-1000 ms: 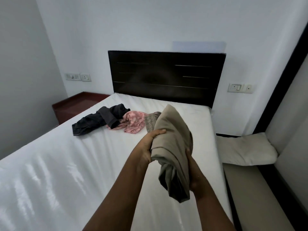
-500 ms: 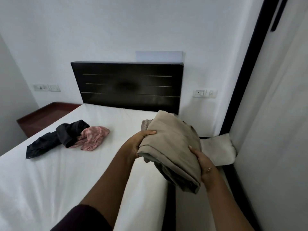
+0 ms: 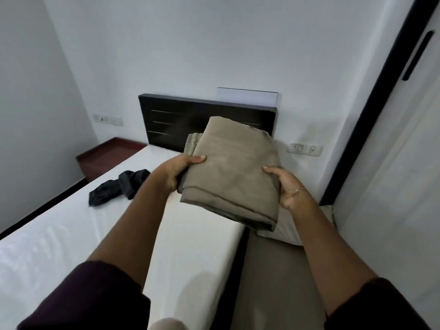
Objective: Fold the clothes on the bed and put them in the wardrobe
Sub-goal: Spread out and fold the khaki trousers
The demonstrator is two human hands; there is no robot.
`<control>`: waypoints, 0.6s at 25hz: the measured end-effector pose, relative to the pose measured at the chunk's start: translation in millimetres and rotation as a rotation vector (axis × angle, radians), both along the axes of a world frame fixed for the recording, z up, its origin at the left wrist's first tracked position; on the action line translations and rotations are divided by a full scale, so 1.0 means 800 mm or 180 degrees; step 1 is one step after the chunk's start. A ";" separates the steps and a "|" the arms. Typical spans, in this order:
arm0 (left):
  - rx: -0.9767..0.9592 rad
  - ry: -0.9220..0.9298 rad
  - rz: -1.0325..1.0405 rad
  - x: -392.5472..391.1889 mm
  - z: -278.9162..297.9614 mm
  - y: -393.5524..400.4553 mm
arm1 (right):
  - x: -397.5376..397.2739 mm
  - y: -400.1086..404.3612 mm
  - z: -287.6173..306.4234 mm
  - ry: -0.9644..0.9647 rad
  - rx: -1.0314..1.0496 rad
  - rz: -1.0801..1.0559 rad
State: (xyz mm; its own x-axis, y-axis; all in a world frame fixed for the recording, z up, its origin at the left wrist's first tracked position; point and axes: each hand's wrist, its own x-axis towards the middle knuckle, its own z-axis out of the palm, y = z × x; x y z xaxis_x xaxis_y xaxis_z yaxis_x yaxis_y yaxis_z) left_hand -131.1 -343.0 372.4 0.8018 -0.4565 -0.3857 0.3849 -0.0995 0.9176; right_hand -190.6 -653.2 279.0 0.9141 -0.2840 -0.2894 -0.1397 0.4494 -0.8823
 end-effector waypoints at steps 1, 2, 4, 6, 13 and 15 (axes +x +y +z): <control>0.0008 -0.0116 0.0032 -0.005 0.001 0.023 | 0.007 0.019 0.002 -0.0096 0.0058 -0.0027; 0.0016 -0.0235 0.0092 -0.014 0.000 0.050 | 0.012 0.041 0.001 -0.0134 0.0158 -0.0035; 0.0108 -0.0476 0.0354 -0.045 -0.013 0.122 | 0.013 0.110 -0.008 -0.0099 0.0318 0.0277; 0.0312 -0.0659 0.0594 -0.075 -0.034 0.189 | -0.001 0.178 -0.027 0.0062 0.0422 0.0764; 0.1507 -0.0383 0.1633 -0.226 -0.175 0.461 | -0.072 0.440 -0.152 0.0719 0.0257 0.2127; 0.1912 -0.0321 0.1997 -0.308 -0.231 0.529 | -0.128 0.513 -0.191 0.0862 0.0210 0.2407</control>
State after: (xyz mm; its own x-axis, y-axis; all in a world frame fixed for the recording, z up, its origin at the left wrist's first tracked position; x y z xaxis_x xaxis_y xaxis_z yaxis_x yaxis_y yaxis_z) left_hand -377.1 79.9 187.3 0.8802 0.3383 -0.3329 0.4504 -0.3742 0.8106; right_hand -293.1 -243.1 126.4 0.7477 0.4090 -0.5231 -0.6322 0.1975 -0.7493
